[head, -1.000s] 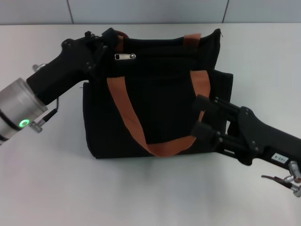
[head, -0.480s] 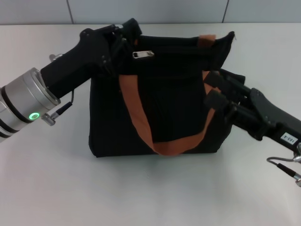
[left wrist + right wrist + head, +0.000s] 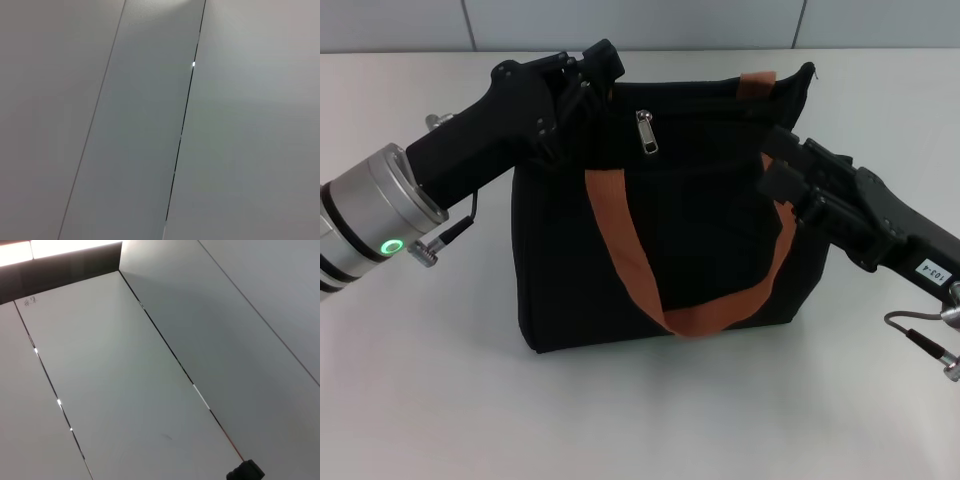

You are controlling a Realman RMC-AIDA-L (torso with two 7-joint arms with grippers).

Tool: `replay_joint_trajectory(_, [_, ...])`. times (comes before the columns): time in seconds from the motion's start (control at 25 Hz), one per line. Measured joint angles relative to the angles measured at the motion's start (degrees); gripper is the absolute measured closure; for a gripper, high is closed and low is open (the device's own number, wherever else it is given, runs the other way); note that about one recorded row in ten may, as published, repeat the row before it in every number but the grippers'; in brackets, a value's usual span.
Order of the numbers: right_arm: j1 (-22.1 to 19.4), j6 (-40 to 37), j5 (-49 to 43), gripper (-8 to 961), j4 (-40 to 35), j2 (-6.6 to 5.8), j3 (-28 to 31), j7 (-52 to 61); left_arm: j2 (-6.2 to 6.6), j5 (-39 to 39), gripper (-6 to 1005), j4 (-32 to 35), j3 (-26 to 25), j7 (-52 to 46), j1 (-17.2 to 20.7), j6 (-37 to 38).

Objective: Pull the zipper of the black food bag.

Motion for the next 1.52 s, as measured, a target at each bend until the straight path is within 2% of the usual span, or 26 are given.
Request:
replay_joint_trajectory(0.44, [2.5, 2.8, 3.5, 205, 3.9, 0.01, 0.3, 3.0, 0.02, -0.3, 948, -0.2, 0.0, 0.4, -1.0, 0.5])
replay_joint_trajectory(0.72, [5.9, 11.0, 3.4, 230, 6.9, 0.09, 2.0, 16.3, 0.02, 0.0, 943, -0.6, 0.2, 0.4, -2.5, 0.8])
replay_joint_trajectory(0.92, [6.7, 9.9, 3.0, 437, 7.6, 0.11, 1.8, 18.6, 0.02, 0.0, 940, -1.4, 0.3, 0.8, -3.6, 0.6])
replay_joint_trajectory(1.0, [6.7, 9.6, 3.0, 576, 7.8, 0.16, 1.8, 18.6, 0.02, 0.0, 939, -1.4, 0.3, 0.8, -3.7, 0.5])
replay_joint_trajectory(1.36, [7.4, 9.4, 1.2, 573, 6.4, 0.14, 1.8, 20.5, 0.01, 0.1, 933, -1.6, 0.7, 0.9, -4.9, 0.2])
replay_joint_trajectory(1.48, [8.1, 8.8, -1.3, 574, 5.8, 0.13, 2.0, 18.3, 0.02, 0.1, 931, -1.7, 2.0, 1.9, -5.5, 0.1])
replay_joint_trajectory(1.52, [7.7, 6.2, -1.5, 574, 5.9, 0.17, 2.2, 14.1, 0.02, 0.0, 930, -2.0, 2.5, 2.6, -5.8, 0.0])
